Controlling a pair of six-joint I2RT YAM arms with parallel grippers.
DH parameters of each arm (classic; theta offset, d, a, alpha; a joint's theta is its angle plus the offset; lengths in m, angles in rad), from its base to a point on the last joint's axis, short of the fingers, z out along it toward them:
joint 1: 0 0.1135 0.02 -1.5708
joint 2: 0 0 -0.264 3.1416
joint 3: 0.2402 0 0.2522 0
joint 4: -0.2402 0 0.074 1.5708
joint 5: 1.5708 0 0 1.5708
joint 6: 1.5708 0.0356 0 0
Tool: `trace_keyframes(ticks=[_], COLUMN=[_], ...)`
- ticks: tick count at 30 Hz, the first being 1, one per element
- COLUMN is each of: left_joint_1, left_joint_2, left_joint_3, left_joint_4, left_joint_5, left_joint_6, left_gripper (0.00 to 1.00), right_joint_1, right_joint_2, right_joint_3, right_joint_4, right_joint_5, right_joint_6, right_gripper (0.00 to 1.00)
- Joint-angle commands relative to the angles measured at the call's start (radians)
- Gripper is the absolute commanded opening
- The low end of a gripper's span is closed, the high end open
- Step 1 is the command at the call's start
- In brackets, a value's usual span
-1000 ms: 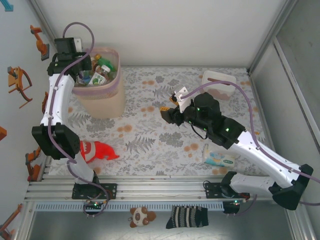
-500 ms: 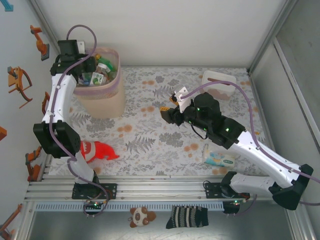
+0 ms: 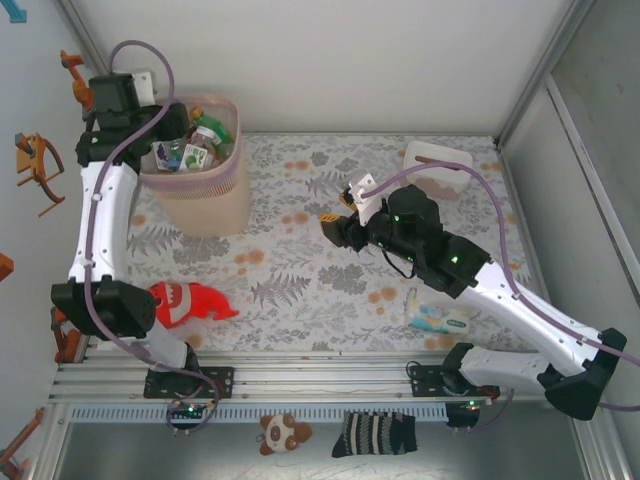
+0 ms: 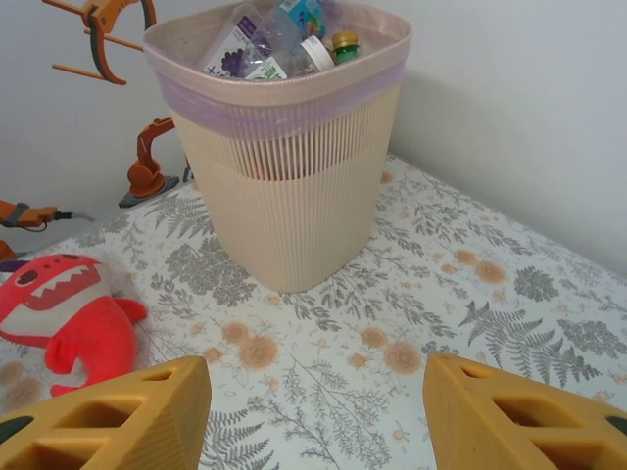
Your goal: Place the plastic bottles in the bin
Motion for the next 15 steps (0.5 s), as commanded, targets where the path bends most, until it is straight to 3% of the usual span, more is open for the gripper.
trace_keyframes(ticks=[1,8,15], left_joint_1=[0.002,0.003,0.002], left_joint_2=[-0.071,-0.273,-0.498], left_joint_3=[-0.040,-0.235,-0.476], left_joint_4=[0.014,0.053,0.042], left_joint_5=[0.045,0.083,0.110], left_joint_6=[-0.031,-0.082,-0.147], left_gripper=[0.72,0.72,0.75], right_joint_1=[0.004,-0.020,-0.118], right_joint_2=[-0.020,-0.064,-0.145], right_joint_3=[0.029,-0.002,-0.085], right_joint_4=[-0.017,-0.068,-0.109], right_joint_5=[0.073,0.220,0.292], right_joint_6=[-0.033,-0.066,-0.060], right_gripper=[0.59,0.63,0.68])
